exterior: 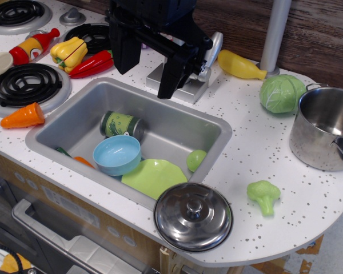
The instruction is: Put broccoli in pot or pan
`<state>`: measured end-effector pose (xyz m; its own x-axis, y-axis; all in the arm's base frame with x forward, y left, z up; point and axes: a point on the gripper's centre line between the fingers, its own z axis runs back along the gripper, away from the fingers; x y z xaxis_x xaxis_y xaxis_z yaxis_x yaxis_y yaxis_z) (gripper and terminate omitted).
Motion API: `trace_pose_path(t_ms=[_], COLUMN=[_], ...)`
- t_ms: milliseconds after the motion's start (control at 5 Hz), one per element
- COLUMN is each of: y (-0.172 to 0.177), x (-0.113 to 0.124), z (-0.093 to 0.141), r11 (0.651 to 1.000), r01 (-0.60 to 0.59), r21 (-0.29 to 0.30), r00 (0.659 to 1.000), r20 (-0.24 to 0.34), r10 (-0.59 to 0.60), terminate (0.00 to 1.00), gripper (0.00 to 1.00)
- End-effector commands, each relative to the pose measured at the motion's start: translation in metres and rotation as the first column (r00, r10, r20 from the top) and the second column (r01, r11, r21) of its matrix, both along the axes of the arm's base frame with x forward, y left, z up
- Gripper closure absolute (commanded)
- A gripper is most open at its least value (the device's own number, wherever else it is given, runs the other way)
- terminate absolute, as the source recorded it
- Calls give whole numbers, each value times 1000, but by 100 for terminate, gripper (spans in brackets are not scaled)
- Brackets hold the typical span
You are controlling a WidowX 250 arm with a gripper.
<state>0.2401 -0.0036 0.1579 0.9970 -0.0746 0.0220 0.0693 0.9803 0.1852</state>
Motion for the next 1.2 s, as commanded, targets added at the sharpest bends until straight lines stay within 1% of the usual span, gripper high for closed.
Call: trace_pose_path(t_ms=[0, 200, 400, 600, 800, 1000], y=[0, -35, -75, -103, -116, -119], x=[0, 16, 32, 43, 49, 51], z=[0, -20, -41, -61, -88, -98], r11=[1000, 997, 993, 987, 984, 980], r01=[0, -72, -115, -151, -166, -167], r21=[0, -1, -13, -51, -68, -111], r00=[1000, 996, 989, 982, 979, 978], r20=[0, 55, 94, 107, 111, 104], r10=[0, 72, 116, 156, 173, 179], terminate=[0, 0, 0, 0, 0, 0], gripper=[0, 0, 0, 0, 0, 0])
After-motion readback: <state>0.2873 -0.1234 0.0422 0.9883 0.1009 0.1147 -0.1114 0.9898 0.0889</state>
